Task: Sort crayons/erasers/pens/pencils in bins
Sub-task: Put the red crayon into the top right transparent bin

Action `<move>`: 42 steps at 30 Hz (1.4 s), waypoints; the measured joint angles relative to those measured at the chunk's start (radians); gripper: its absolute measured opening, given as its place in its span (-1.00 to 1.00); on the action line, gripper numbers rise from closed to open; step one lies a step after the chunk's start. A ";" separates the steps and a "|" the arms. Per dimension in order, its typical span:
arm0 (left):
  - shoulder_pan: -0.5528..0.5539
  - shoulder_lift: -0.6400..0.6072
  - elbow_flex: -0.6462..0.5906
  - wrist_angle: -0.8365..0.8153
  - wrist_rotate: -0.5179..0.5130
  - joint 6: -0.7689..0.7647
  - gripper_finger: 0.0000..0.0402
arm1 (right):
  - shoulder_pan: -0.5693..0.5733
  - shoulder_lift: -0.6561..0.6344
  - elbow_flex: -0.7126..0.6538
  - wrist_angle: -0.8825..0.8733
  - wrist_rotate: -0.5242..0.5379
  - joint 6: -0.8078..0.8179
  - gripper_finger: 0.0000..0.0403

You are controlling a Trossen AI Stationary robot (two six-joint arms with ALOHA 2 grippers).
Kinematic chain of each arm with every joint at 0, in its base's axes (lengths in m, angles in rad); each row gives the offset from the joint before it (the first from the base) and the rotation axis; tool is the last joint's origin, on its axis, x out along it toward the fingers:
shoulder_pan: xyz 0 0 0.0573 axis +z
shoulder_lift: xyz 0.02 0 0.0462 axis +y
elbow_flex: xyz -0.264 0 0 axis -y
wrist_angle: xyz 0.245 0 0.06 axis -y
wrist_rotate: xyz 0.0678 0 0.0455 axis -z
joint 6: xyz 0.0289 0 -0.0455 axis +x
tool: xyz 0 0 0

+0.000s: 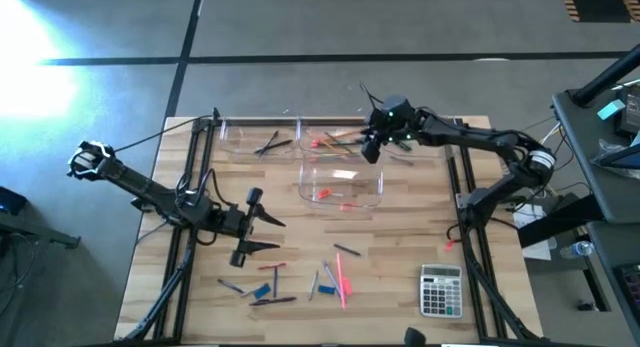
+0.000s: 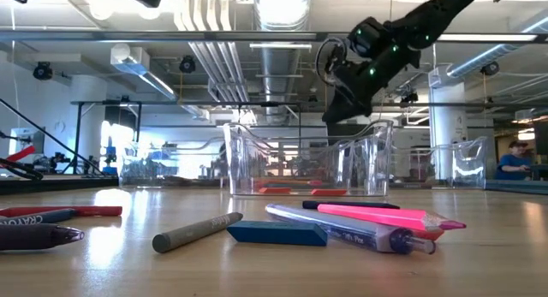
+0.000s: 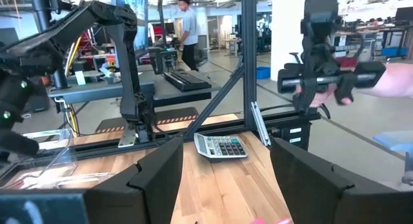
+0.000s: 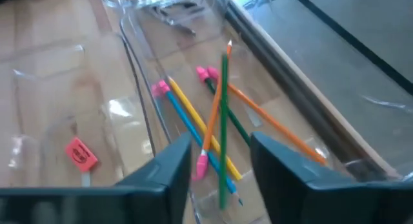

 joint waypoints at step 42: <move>-0.218 0.464 0.328 -1.170 0.092 -0.761 0.09 | 1.154 -0.354 -0.284 0.242 0.608 0.192 0.07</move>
